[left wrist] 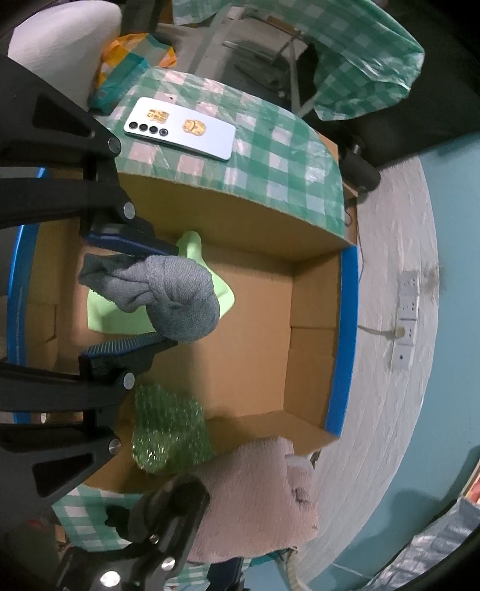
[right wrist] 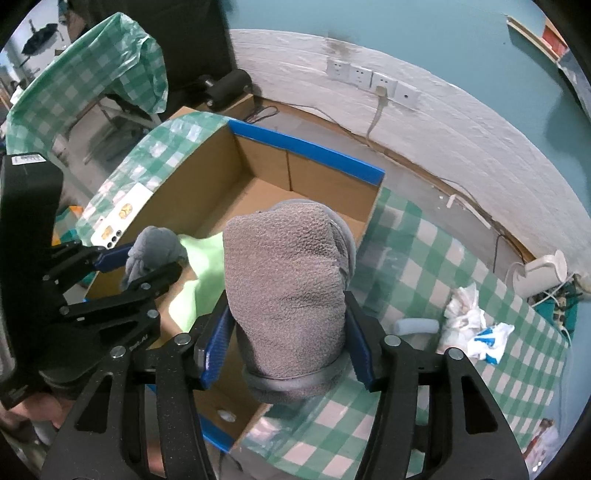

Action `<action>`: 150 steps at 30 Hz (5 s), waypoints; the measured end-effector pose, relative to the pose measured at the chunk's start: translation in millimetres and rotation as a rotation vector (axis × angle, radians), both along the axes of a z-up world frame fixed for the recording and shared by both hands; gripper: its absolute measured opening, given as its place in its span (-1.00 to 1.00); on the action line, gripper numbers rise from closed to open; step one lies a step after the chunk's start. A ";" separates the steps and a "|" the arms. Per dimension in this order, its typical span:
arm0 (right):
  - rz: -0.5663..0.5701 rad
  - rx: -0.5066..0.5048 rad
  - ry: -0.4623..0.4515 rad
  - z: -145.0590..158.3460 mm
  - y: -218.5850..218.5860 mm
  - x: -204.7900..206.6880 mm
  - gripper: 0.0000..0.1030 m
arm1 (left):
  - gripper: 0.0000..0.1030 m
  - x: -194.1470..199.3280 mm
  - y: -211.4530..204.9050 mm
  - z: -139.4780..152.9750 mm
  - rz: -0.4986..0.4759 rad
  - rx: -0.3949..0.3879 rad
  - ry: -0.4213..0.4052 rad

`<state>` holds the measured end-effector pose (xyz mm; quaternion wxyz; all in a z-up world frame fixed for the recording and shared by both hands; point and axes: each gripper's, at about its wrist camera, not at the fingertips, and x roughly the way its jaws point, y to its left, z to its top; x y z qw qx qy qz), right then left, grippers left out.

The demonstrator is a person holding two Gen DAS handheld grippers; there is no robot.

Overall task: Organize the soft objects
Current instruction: 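Lower the grey towel into the box with the right tool while the left tool drops the sock, then withdraw both open tools from the box back over the table, then lower the right tool onto the black fabric glove and close on it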

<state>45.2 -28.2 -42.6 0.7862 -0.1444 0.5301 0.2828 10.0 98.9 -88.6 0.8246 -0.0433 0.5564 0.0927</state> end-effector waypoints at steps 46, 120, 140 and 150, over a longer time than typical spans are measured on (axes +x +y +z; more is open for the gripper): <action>-0.157 -0.003 -0.002 3.1 -72.1 1.6 0.40 | 0.14 7.6 -42.1 10.4 -0.070 0.033 -0.011; -0.494 -0.104 0.270 -105.5 -235.9 -19.4 0.44 | 0.41 31.7 -190.0 0.1 -0.300 0.079 -0.002; -0.536 -0.151 0.315 -147.0 -237.7 -21.3 0.46 | 0.44 66.7 -241.5 -37.0 -0.443 0.086 0.032; -0.537 -0.125 0.340 -173.3 -246.9 -23.2 0.47 | 0.44 87.5 -251.5 -60.8 -0.462 0.078 0.061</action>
